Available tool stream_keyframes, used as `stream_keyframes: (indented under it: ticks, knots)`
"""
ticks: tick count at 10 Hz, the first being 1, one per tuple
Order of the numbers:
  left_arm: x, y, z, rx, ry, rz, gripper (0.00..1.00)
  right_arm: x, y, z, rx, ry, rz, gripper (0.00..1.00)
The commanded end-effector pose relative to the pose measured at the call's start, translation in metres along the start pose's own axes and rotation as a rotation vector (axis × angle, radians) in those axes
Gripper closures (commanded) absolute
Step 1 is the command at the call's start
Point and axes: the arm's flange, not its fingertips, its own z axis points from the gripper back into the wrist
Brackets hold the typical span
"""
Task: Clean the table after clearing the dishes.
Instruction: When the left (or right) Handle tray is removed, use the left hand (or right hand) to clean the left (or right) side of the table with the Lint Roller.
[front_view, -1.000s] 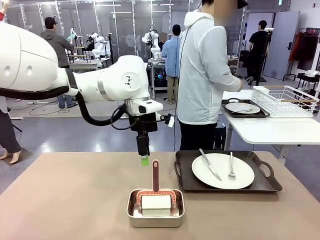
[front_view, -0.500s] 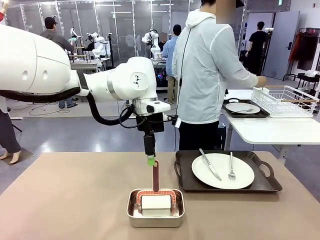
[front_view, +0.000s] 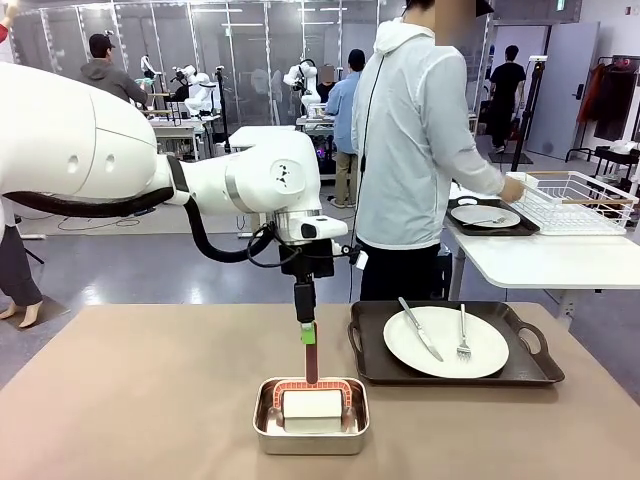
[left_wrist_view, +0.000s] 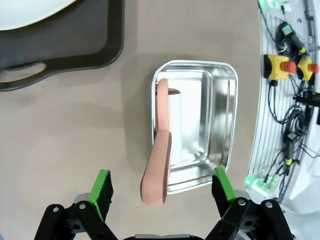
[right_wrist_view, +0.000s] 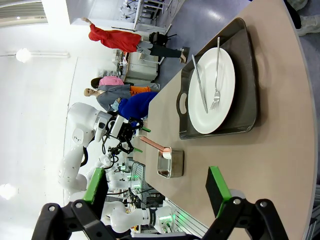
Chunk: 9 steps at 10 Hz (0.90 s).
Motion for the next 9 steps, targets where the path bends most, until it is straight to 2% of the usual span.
stream_keyframes:
  ticks: [1,7,8,9]
  knots:
    - [0.000,-0.007,-0.011,-0.013,0.027,0.014,0.00,-0.002,0.004,0.001,0.007,-0.004,0.000,0.00]
    - [-0.002,-0.011,-0.036,-0.057,0.032,0.006,0.00,-0.002,0.004,0.001,0.007,-0.004,0.000,0.00]
    - [0.000,-0.011,-0.037,-0.053,0.028,0.005,0.03,-0.002,0.004,0.001,0.007,-0.004,0.000,0.00]
    - [0.003,-0.011,-0.037,-0.052,0.029,-0.001,0.22,-0.002,0.004,0.001,0.007,-0.004,0.000,0.00]
